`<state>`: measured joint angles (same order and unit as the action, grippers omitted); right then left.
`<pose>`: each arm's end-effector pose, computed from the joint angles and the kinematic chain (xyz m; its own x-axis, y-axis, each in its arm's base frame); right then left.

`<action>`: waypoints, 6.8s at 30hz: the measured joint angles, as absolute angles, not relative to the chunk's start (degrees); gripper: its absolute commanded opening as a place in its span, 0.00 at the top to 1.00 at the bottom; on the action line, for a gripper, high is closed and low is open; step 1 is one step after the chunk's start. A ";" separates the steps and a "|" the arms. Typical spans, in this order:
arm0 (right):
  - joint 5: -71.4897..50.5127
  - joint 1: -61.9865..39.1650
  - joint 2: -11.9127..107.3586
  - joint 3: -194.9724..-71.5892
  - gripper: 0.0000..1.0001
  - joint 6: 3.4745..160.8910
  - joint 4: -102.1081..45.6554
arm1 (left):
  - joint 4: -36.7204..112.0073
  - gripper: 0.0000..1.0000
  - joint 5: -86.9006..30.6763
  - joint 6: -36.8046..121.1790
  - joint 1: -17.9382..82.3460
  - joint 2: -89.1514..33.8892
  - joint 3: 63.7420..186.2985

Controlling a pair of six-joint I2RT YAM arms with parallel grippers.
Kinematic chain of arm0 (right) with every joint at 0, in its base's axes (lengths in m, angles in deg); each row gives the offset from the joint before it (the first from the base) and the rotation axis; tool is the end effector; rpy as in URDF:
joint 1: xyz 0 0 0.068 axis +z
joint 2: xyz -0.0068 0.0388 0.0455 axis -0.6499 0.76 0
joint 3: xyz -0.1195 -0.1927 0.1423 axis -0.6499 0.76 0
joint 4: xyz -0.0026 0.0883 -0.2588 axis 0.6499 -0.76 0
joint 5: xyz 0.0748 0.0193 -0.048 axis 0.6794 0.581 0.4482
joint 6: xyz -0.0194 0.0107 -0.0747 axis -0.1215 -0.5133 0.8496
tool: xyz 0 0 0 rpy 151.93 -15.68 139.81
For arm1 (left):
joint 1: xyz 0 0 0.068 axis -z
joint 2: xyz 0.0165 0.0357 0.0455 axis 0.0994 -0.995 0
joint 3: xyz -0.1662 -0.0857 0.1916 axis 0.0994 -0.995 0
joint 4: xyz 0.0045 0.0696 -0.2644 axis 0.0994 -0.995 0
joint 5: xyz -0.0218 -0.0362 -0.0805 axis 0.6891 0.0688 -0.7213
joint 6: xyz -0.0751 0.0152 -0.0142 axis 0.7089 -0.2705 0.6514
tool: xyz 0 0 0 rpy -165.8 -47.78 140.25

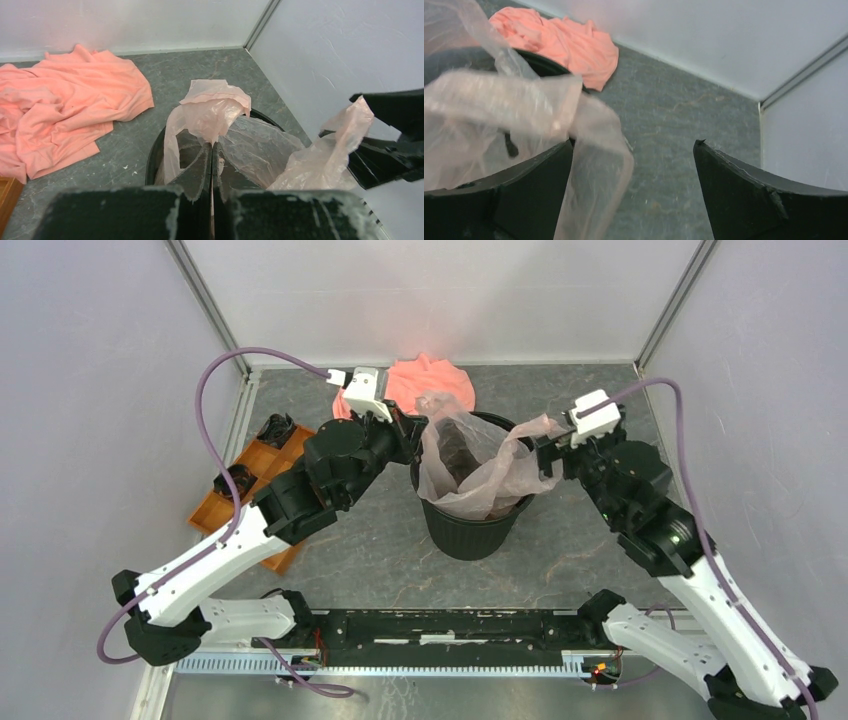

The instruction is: Put the trash bags into the trash bin

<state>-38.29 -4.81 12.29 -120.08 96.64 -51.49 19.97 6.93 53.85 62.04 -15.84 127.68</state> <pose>0.1792 0.1006 0.4136 -0.0631 -0.1993 -0.9779 -0.2814 0.9437 -0.1741 0.1798 -0.2157 0.4442 -0.2335 -0.2848 -0.9297 0.4372 0.8233 -0.3620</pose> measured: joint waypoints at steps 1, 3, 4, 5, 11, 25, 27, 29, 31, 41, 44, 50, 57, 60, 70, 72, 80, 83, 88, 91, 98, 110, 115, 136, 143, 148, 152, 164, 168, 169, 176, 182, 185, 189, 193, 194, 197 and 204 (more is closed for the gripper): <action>-38.29 -4.81 11.28 -120.54 0.02 95.67 -53.80 | 20.08 0.98 6.65 53.83 62.04 -15.88 127.68; -38.01 -4.81 8.55 -121.79 0.02 92.16 -59.77 | 20.71 0.98 5.91 53.85 62.04 -16.15 127.70; -37.55 -4.81 7.20 -122.55 0.02 90.45 -62.35 | 20.97 0.98 5.45 53.83 62.04 -16.34 127.72; -36.81 -4.81 5.62 -123.60 0.02 88.44 -65.15 | 21.15 0.98 5.10 53.83 62.04 -16.60 127.79; -25.00 -4.88 -2.73 -125.44 0.02 77.82 -67.88 | 22.02 0.98 3.42 53.83 62.04 -17.78 127.81; -3.58 -4.86 3.24 -109.37 0.02 48.90 -38.53 | 22.39 0.98 -0.37 53.90 62.02 -17.94 127.81; -6.84 -4.86 4.23 -109.90 0.05 48.25 -37.67 | 22.35 0.98 -0.52 53.90 62.04 -17.87 127.81; -10.86 -4.86 4.66 -110.11 0.08 48.09 -37.26 | 22.28 0.98 -0.52 53.90 62.04 -17.68 127.81; -14.45 -4.86 5.08 -110.16 0.17 48.38 -36.69 | 22.22 0.98 -0.47 53.90 62.04 -17.24 127.81; -17.22 -4.90 11.70 -111.03 0.82 57.51 -29.96 | 21.30 0.98 5.12 53.87 62.04 -13.44 126.74; -12.63 -5.18 16.57 -116.12 0.95 62.67 -30.26 | 20.73 0.98 8.09 53.87 62.04 -11.10 125.16; 6.95 -9.60 28.77 -132.36 1.00 70.63 -33.06 | 20.60 0.98 10.80 53.92 62.02 -6.73 122.24; 28.28 -15.85 34.87 -135.18 0.98 73.58 -35.75 | 18.90 0.98 12.16 53.92 62.02 -6.64 121.78; 29.49 -16.72 30.83 -130.77 0.95 76.22 -39.36 | 17.80 0.98 11.44 53.92 62.02 -8.26 121.80; 20.09 -16.96 11.70 -120.15 0.98 80.00 -50.83 | 17.67 0.98 1.23 53.90 62.04 -14.90 124.66; 17.70 -16.96 10.32 -120.10 0.99 79.81 -52.58 | 17.61 0.98 1.23 53.87 62.04 -14.97 125.82; 6.62 -16.99 7.00 -120.89 1.00 81.42 -60.67 | 12.29 0.98 8.31 53.72 59.68 -13.83 129.80; -1.31 -16.99 5.54 -119.34 1.00 81.58 -63.12 | 10.07 0.98 9.10 53.74 57.78 -13.50 129.86; -8.87 -16.99 4.25 -112.91 1.00 80.57 -64.60 | 8.27 0.98 8.05 53.79 55.37 -13.39 128.25; -10.93 -16.99 4.62 -109.52 1.00 79.98 -64.54 | 7.92 0.98 6.65 53.83 54.39 -13.33 125.75; -12.13 -16.96 6.94 -105.50 1.00 81.34 -60.71 | 7.81 0.98 2.93 53.87 53.63 -13.33 121.43; -9.77 -17.07 20.14 -108.74 1.00 88.53 -48.71 | 8.16 0.98 0.42 57.17 53.41 -9.65 118.87; -10.45 -17.07 24.03 -113.59 0.86 90.23 -51.27 | 7.79 0.98 0.12 57.81 53.41 -7.51 118.13; -1.70 -17.05 8.05 -121.50 0.99 82.56 -59.86 | 0.69 0.98 14.89 52.02 52.38 -9.17 129.32; 5.12 -17.05 0.68 -109.13 0.99 75.57 -57.35 | -3.20 0.98 16.22 52.19 52.31 -5.11 125.32; 7.37 -17.05 -1.50 -106.66 0.99 73.29 -58.66 | -6.06 0.98 17.69 53.50 52.31 -3.75 122.96; 8.15 -17.07 -3.25 -106.51 0.99 73.18 -59.12 | -7.46 0.98 18.41 53.96 52.31 -3.16 122.56; 6.62 -17.05 -5.48 -99.32 0.99 73.16 -61.78 | -9.45 0.98 19.70 58.31 52.31 -0.28 115.39; 5.31 -17.03 -5.96 -95.95 0.99 72.22 -60.25 | -8.93 0.98 18.63 59.16 52.31 -1.22 112.42; 4.87 -17.03 -5.96 -94.99 0.99 71.87 -59.27 | -8.45 0.98 18.50 59.34 52.34 -1.61 111.72; -0.90 -17.03 -4.50 -90.97 0.91 72.11 -54.79 | -4.95 0.98 17.78 59.75 51.44 -5.83 108.44; -5.59 -17.03 -3.84 -90.55 0.78 74.58 -51.49 | -0.73 0.98 13.99 59.73 49.08 -8.01 106.39; -8.35 -17.03 -3.27 -90.49 0.73 77.12 -50.42 | 1.52 0.98 11.87 59.71 48.38 -8.85 106.13; -13.33 -17.03 -2.33 -90.51 0.56 79.37 -51.47 | 3.22 0.85 10.17 59.73 48.18 -8.69 105.95; -14.80 -17.03 -4.04 -90.75 0.39 79.94 -54.77 | 2.63 0.60 9.95 59.73 48.16 -5.06 104.31; -14.95 -17.03 -4.95 -91.10 0.36 79.76 -55.99 | 2.02 0.53 9.97 59.78 48.16 -3.27 103.96; -15.67 -17.03 -7.45 -93.26 0.33 79.41 -59.16 | 0.71 0.22 10.04 59.75 48.16 2.02 103.88; -22.97 -17.03 -10.09 -103.54 0.23 79.50 -66.85 | -3.79 0.00 7.79 58.95 48.14 12.68 106.74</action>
<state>-22.97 -17.03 -10.09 -103.54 79.50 -66.85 -3.79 7.79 58.95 48.14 12.68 106.74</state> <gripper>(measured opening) 0.730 0.987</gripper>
